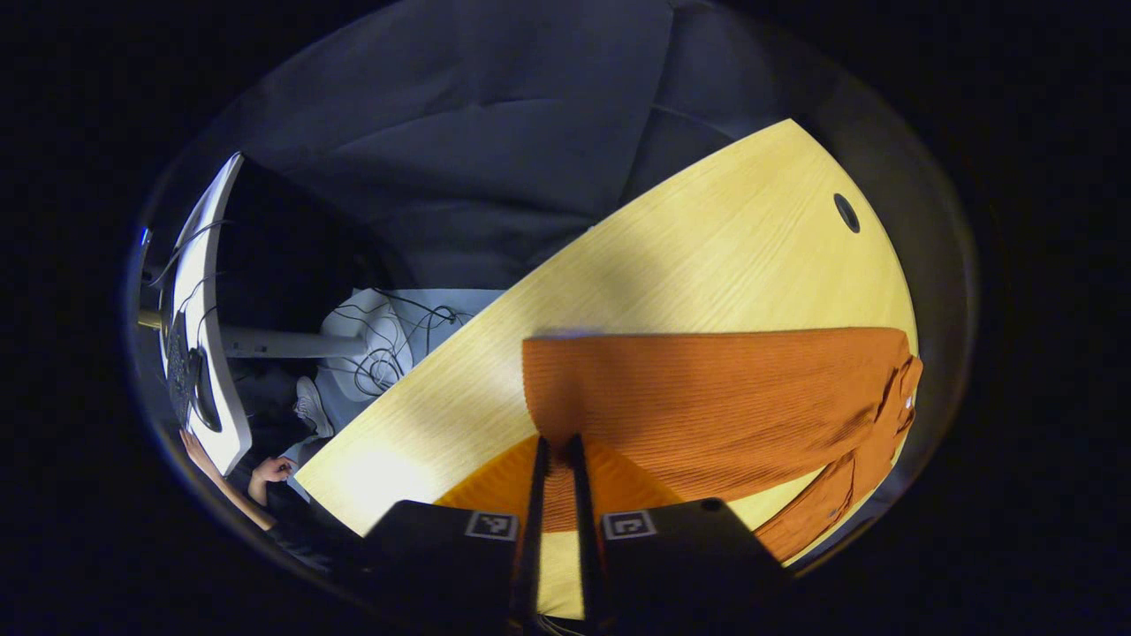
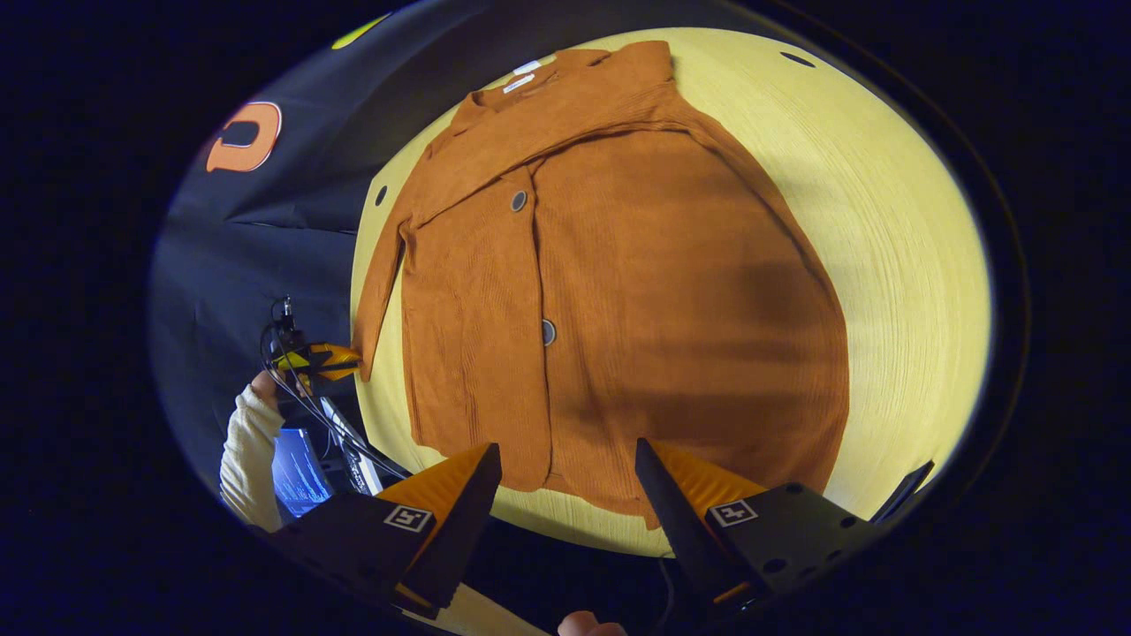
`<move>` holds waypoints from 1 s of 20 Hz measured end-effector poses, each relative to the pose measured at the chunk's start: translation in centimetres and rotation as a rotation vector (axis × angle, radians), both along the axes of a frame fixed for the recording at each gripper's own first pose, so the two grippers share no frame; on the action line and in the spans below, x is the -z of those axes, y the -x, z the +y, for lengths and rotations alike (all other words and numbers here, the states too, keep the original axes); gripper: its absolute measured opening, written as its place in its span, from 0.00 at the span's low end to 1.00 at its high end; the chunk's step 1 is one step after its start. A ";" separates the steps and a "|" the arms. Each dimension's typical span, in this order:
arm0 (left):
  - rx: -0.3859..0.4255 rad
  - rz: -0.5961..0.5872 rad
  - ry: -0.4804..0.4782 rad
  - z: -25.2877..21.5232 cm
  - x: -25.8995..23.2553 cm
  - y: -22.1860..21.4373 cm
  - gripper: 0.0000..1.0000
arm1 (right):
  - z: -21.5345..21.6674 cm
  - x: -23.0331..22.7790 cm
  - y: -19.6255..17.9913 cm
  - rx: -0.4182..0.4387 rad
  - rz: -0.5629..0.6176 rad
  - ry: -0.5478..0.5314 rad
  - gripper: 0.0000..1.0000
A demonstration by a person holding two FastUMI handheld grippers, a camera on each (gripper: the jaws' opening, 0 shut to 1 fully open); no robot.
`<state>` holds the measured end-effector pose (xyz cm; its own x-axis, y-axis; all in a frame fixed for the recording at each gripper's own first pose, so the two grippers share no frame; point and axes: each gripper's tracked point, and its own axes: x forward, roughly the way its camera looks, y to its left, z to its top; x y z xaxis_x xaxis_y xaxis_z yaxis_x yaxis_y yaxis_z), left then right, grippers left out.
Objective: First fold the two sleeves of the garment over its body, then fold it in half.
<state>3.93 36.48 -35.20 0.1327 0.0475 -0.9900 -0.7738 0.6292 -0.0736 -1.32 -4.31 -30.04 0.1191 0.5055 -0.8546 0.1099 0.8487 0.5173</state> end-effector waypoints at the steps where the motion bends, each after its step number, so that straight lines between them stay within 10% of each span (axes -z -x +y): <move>1: 0.008 0.013 -0.005 -0.1 -0.1 0.0 0.08 | -0.5 0.2 0.3 0.010 0.002 0.003 0.97; 11: 0.191 -0.053 -0.049 -4.1 -6.8 -6.1 0.03 | -4.7 2.3 3.0 0.084 0.021 0.015 0.97; 20: 0.430 -0.196 -0.085 -17.8 -15.3 -16.0 0.03 | -7.1 2.5 3.0 0.152 -0.011 -0.048 0.97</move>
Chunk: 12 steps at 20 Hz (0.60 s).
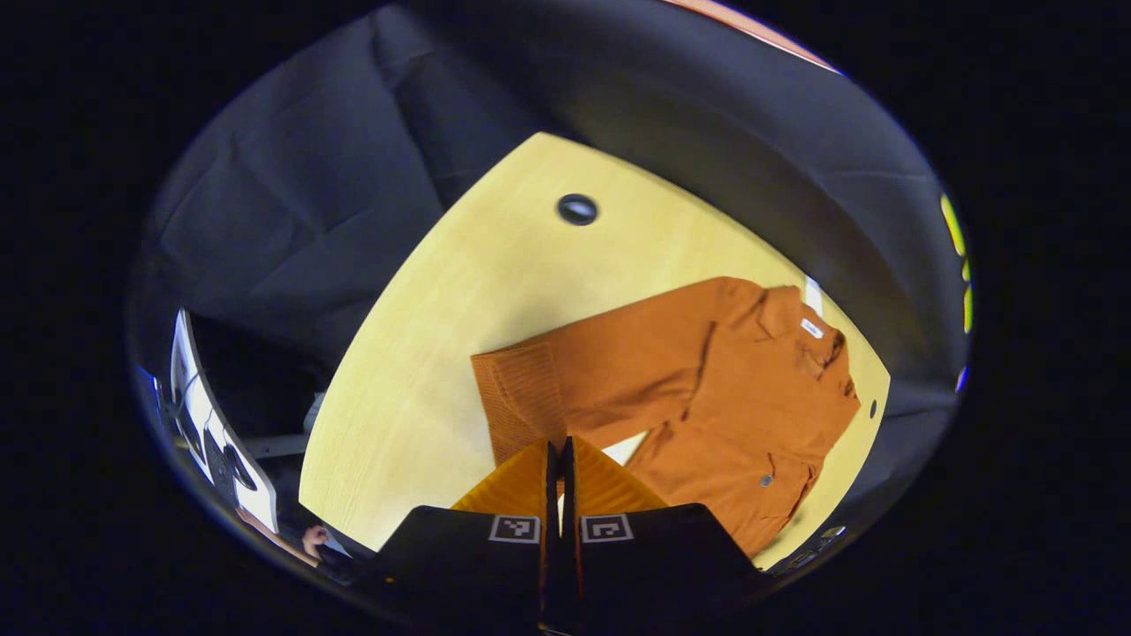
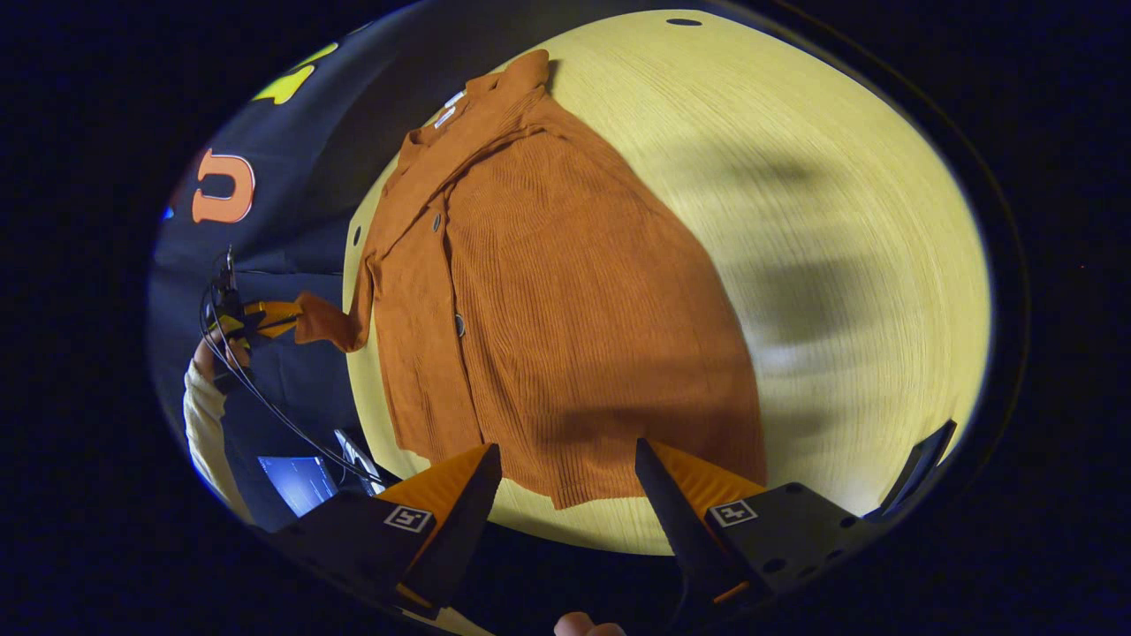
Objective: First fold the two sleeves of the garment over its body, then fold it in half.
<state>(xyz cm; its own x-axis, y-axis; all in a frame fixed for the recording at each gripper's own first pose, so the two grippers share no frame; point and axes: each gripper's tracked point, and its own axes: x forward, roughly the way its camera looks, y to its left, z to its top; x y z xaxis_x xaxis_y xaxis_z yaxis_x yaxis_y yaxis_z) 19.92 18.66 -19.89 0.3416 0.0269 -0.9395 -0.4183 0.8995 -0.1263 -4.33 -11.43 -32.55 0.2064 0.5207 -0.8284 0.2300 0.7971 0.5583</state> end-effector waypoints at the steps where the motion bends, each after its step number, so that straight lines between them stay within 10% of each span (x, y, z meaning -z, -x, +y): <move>1: 0.024 -0.019 -0.003 -2.0 -0.9 -1.2 0.03 | -0.5 -0.1 -0.2 0.014 -0.014 0.002 0.97; 12: 0.338 -0.054 0.020 -23.5 -2.8 -9.4 0.03 | -5.3 0.4 1.6 0.121 0.008 -0.042 0.93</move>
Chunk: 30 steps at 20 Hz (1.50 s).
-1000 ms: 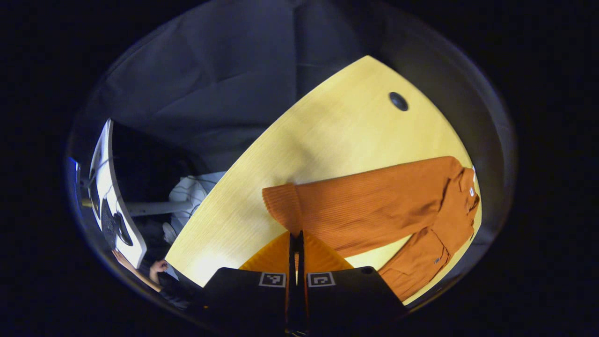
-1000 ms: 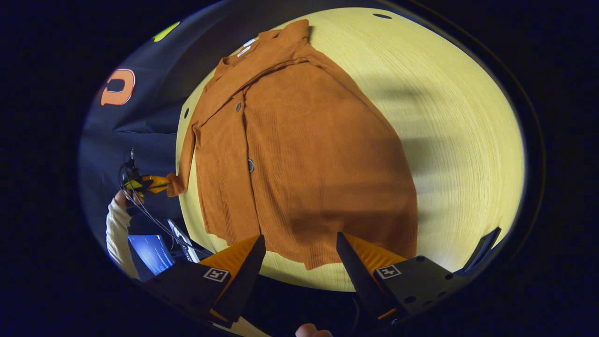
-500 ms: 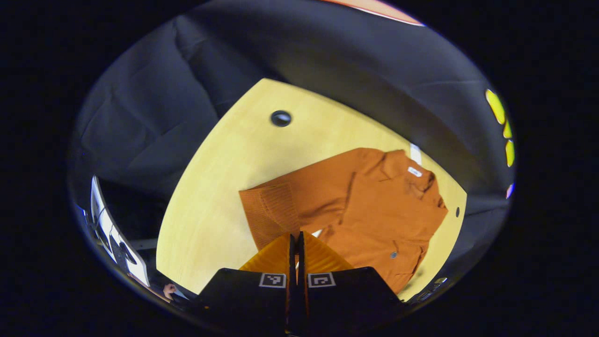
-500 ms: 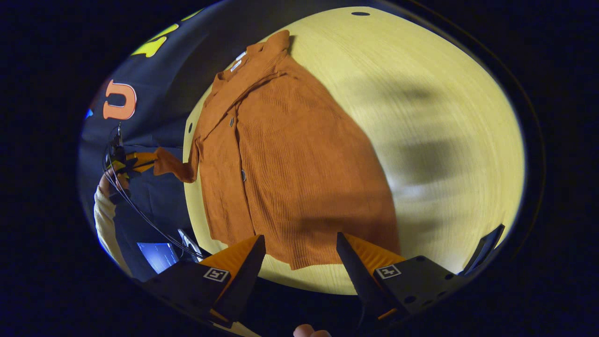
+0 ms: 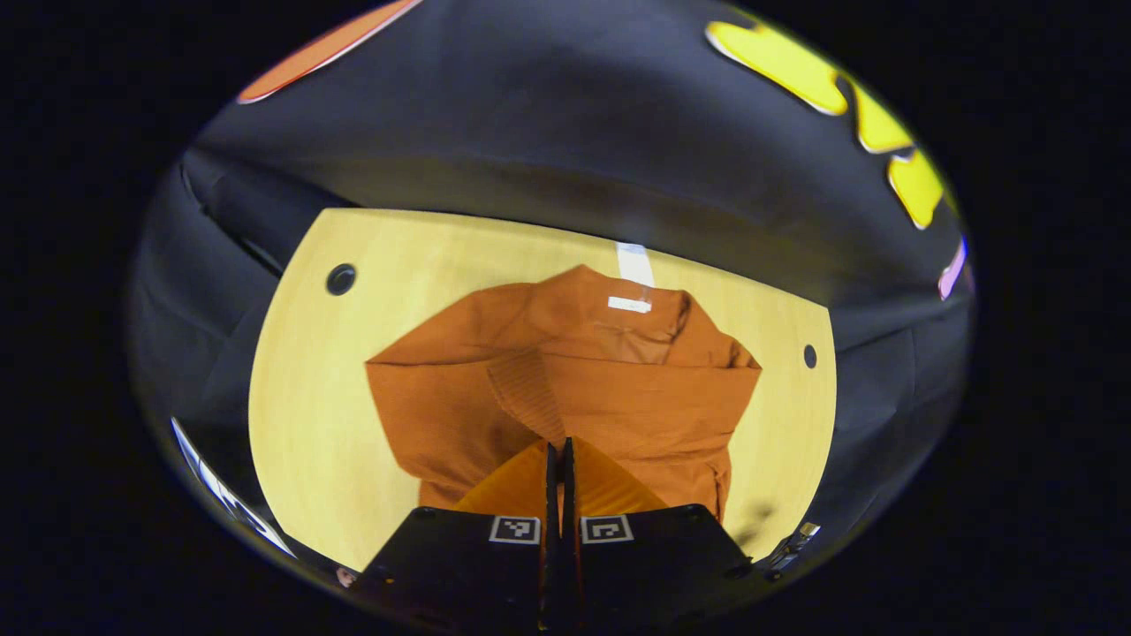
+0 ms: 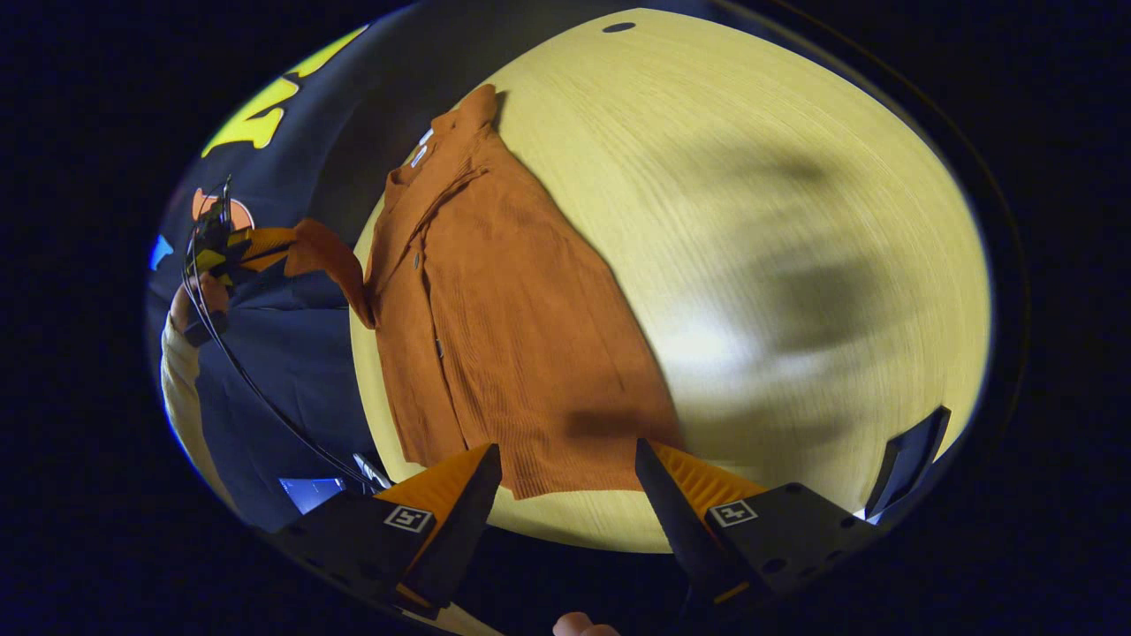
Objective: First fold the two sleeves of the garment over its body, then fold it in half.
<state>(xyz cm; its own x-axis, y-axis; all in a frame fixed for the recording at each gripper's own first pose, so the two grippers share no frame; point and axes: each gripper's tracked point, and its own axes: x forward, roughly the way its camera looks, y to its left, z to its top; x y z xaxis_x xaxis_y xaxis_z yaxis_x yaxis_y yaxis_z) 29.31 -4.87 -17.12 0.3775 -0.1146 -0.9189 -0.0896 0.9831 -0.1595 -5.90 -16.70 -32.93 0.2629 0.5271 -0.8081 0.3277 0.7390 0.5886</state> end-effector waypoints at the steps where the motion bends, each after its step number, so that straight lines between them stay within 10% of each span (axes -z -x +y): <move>1: 0.031 0.009 0.017 -2.6 0.5 -0.3 0.03 | -0.4 0.2 0.3 0.010 0.006 -0.002 0.97; 8: 0.216 0.088 0.008 -14.0 5.5 -0.9 0.03 | -1.6 0.4 0.8 0.088 -0.006 -0.064 0.97; 21: 0.209 0.166 0.018 -18.3 11.0 -1.0 0.00 | -2.9 0.9 2.6 0.113 -0.019 -0.043 0.97; 27: 0.206 0.123 0.068 -19.4 8.7 0.1 0.73 | -3.4 0.6 1.9 0.098 -0.030 -0.018 0.97; 28: 0.199 0.118 0.083 -19.4 8.3 0.6 0.60 | -3.5 0.4 1.8 0.094 -0.034 -0.015 0.97; 30: 0.188 0.108 0.110 -18.9 7.1 1.8 0.93 | -3.7 0.1 1.3 0.081 -0.043 -0.012 0.97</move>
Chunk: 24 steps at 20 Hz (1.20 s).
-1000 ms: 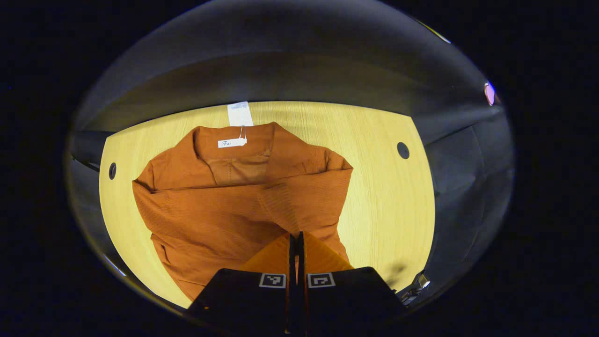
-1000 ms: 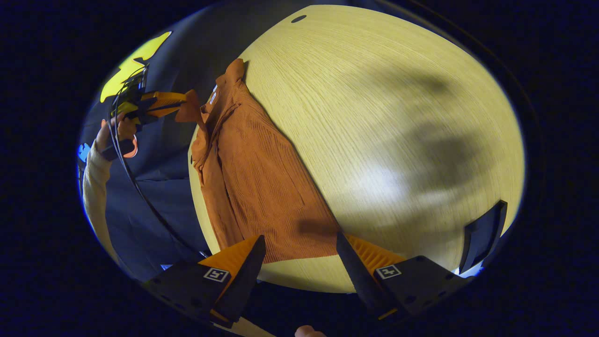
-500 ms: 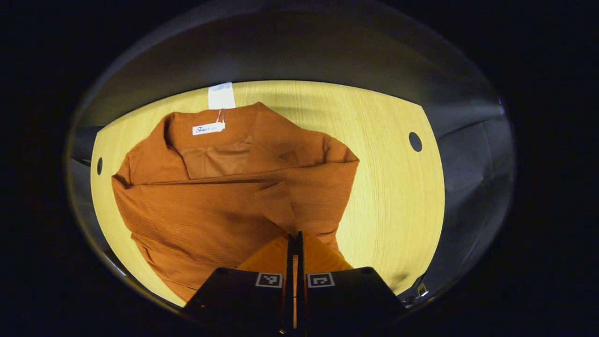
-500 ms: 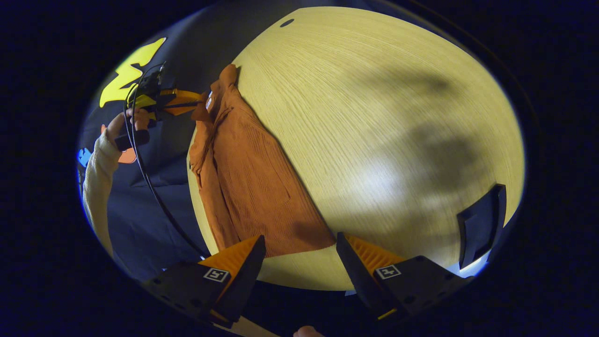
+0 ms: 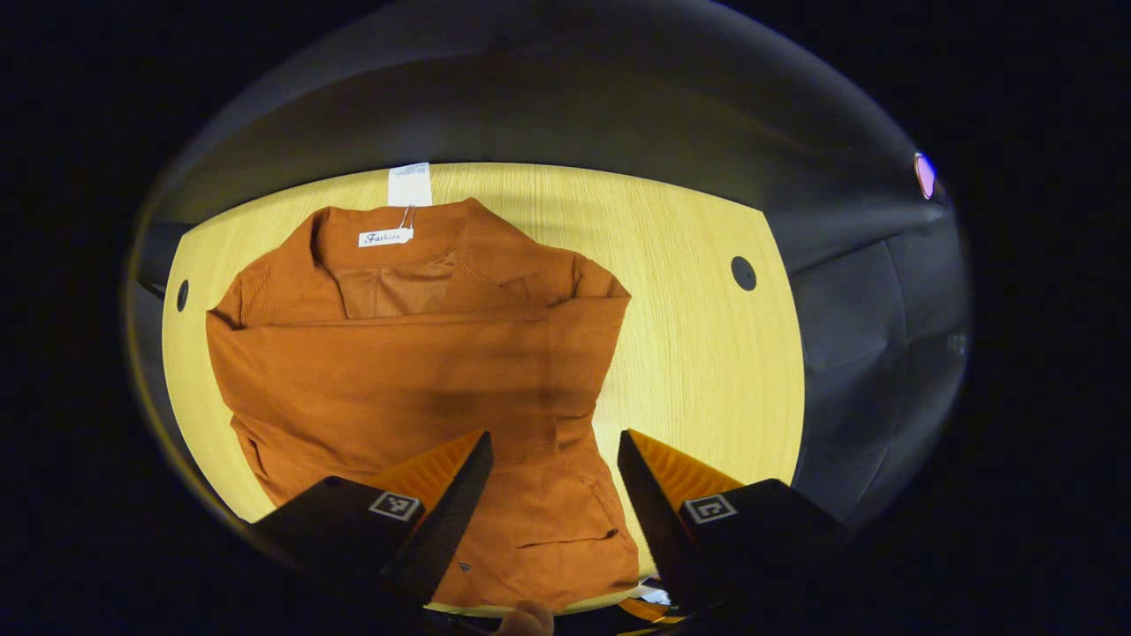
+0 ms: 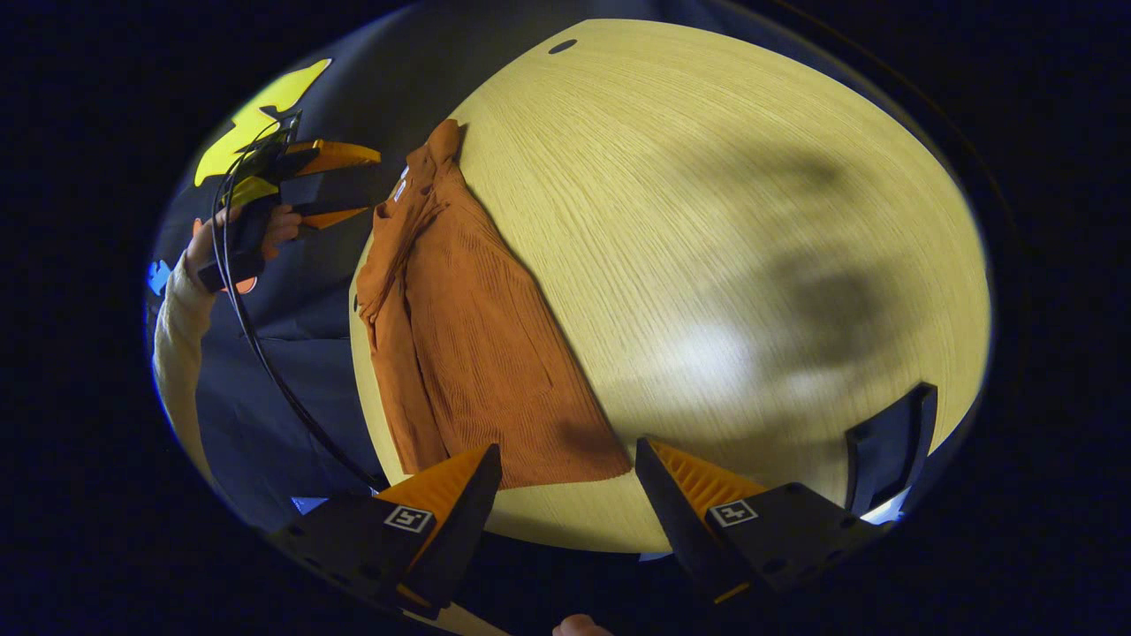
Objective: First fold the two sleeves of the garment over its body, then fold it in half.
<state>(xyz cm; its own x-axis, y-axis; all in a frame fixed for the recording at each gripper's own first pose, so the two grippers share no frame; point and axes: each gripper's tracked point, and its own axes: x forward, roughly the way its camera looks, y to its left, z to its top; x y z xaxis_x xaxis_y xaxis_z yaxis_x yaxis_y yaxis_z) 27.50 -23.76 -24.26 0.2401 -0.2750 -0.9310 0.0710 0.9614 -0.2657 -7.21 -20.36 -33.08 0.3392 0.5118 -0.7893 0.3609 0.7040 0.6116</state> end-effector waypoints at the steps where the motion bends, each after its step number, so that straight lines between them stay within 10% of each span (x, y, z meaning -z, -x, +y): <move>1: -0.008 -0.010 0.007 0.6 -0.3 0.4 0.96 | -0.1 -0.1 -0.3 -0.003 -0.005 0.007 0.97; 24: -0.297 0.084 -0.096 28.7 6.6 28.4 0.99 | 0.2 0.8 -3.0 -0.313 0.023 0.163 0.97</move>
<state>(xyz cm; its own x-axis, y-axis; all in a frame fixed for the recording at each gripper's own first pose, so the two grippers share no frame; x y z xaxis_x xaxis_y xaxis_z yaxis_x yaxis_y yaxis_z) -0.92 4.93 -30.90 0.2182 -0.1139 -0.9692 -0.2351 0.9578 -0.1655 -4.21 -20.13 -33.87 0.1672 0.4553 -0.8745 0.1242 0.8702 0.4768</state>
